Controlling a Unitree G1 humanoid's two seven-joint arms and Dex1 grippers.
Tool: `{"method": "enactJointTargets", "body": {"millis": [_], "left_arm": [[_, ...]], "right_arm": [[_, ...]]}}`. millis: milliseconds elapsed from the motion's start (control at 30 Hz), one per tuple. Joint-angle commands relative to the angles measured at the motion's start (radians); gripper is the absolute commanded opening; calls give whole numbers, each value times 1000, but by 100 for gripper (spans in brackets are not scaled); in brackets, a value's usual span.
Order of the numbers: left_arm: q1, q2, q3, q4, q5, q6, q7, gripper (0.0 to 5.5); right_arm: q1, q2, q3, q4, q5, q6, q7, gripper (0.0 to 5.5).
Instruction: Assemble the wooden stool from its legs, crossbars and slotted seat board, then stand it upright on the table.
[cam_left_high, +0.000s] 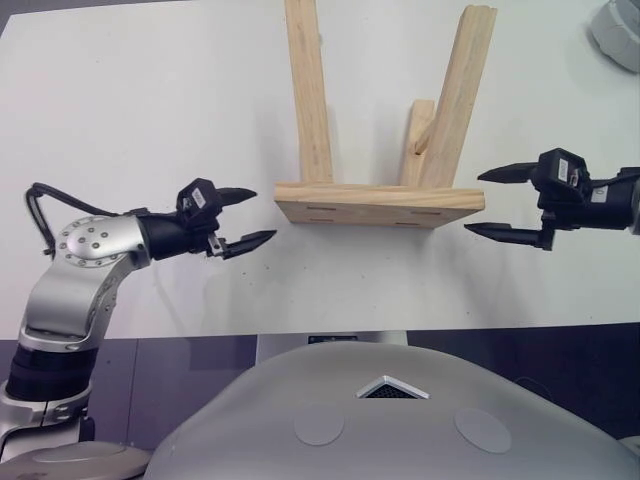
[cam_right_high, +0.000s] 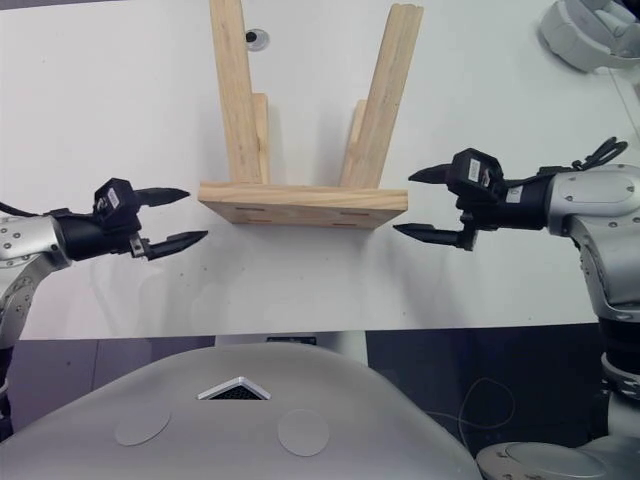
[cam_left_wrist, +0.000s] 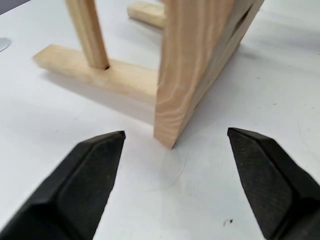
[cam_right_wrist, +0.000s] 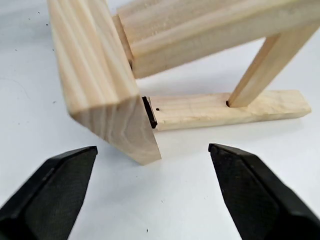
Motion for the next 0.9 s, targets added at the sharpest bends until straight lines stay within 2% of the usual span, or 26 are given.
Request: {"method": "enactJointTargets", "body": {"millis": [33, 300, 367, 533, 600, 767, 833, 900], "left_arm": [[-97, -26, -46, 56, 0, 4, -10, 360], [-141, -32, -69, 62, -44, 4, -49, 197], [-147, -30, -76, 69, -40, -1, -58, 174], [-183, -42, -82, 82, -34, -16, -64, 172], [-211, -53, -64, 54, -84, 12, -70, 172], [-506, -26, 82, 5, -515, 389, -45, 169], [-694, 7, 148, 112, -837, 596, 76, 169], [-864, 65, 146, 289, -1236, 671, 265, 169]], "right_arm": [[-61, 29, 42, 9, 12, 4, 1, 384], [-48, 8, 57, 17, 3, -7, 28, 203], [-39, 1, 57, 22, 2, -12, 43, 165], [-66, 16, 73, 26, 19, -32, 83, 157], [-140, 52, 51, 11, 101, 17, 85, 156], [-592, 78, -5, 166, 423, 371, 230, 155], [-812, 108, -8, 330, 517, 594, 287, 155], [-1001, 165, -68, 517, 588, 810, 276, 155]]}}
